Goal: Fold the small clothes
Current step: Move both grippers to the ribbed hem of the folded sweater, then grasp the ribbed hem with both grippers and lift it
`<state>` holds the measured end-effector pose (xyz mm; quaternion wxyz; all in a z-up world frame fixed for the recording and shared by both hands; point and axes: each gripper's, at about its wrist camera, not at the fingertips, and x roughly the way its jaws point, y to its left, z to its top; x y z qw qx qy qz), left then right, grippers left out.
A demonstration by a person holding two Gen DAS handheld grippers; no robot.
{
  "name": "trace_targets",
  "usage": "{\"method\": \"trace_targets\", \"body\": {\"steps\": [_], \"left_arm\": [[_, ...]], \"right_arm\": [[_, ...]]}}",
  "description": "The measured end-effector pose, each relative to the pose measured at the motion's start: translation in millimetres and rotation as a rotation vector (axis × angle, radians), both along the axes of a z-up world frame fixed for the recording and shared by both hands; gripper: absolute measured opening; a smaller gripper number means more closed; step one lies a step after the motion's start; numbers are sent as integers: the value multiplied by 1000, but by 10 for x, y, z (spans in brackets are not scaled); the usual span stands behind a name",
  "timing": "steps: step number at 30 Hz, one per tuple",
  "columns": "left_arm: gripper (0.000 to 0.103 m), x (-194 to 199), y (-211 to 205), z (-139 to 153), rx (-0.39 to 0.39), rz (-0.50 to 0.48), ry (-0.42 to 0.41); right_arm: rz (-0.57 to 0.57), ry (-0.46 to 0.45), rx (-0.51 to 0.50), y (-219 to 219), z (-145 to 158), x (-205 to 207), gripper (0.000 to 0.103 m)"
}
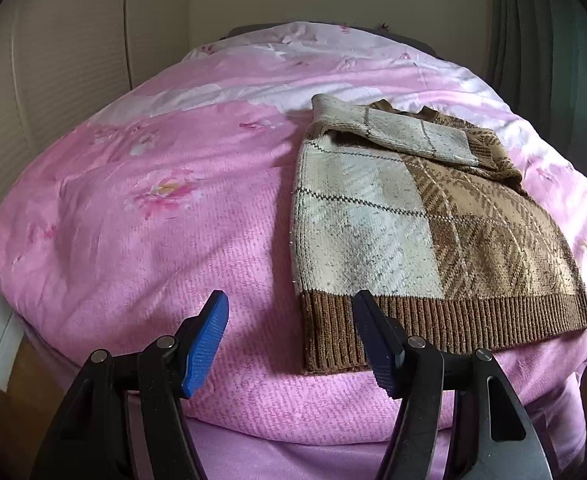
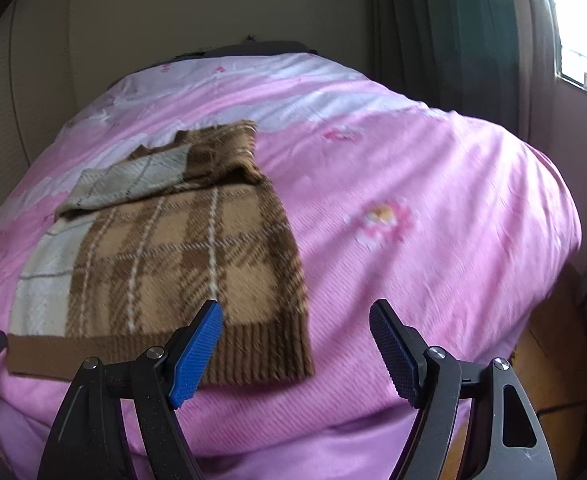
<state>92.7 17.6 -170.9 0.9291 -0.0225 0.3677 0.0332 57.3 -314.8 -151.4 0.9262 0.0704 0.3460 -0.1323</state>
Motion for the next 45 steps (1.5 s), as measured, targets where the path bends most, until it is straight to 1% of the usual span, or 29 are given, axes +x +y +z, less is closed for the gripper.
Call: {"method": "trace_targets", "body": {"steps": [2,3,7,12,13,14,15,16,17,18,19,23,25,27,31,34,36,37,38,39,40,42,45], "left_arm": [[56,-15,3,-27,3,6,-5],[55,-19,5,-46,10,5,-5],[54,-12,11,-126,-5,5,11],[54,-18,-21,-205,-10,7,21],[54,-18,-31,-218,-11,6,24],[53,-17,-41,-234,-15,2,28],[51,-17,-56,-249,-17,-3,32],[43,-16,-73,-262,-15,-9,34],[39,-17,-84,-272,-12,-15,37],[39,-19,-95,-280,-13,-19,37],[39,-27,-93,-283,-17,-15,35],[38,-17,-65,-306,-41,-11,40],[37,-12,-63,-316,-45,-12,44],[37,-17,-72,-319,-43,-16,42],[28,-32,-85,-329,-51,-30,43],[24,-37,-89,-336,-63,-37,45],[22,-47,-84,-336,-73,-39,43],[20,-52,-80,-334,-77,-42,41],[14,-57,-78,-331,-80,-44,39],[13,-62,-75,-328,-82,-46,36],[12,-70,-74,-321,-84,-47,31],[12,-81,-69,-305,-88,-51,24],[12,-112,-50,-262,-94,-50,10]], "right_arm": [[-6,11,5,-13,-50,-19,75],[-9,13,17,-26,-75,-29,75],[-28,4,43,-59,-126,-76,75],[-36,26,62,-75,-227,-40,74],[-36,33,70,-84,-244,-28,73],[-36,39,81,-96,-265,-17,69],[-33,49,97,-108,-296,-1,67],[-31,59,105,-119,-323,14,67],[-32,68,115,-129,-350,26,64],[-31,77,130,-141,-380,40,57],[-28,82,142,-149,-399,53,55],[-20,82,169,-151,-433,76,50],[-13,93,167,-133,-451,93,50],[-4,97,177,-129,-462,114,48],[2,101,203,-153,-486,155,47],[19,101,219,-154,-500,180,40],[38,100,234,-147,-508,203,29],[45,100,237,-141,-511,212,28],[50,99,239,-137,-511,215,24],[55,96,246,-135,-510,218,19],[55,95,251,-135,-510,220,16],[54,90,270,-155,-506,205,12],[52,85,287,-170,-481,157,11]]}}
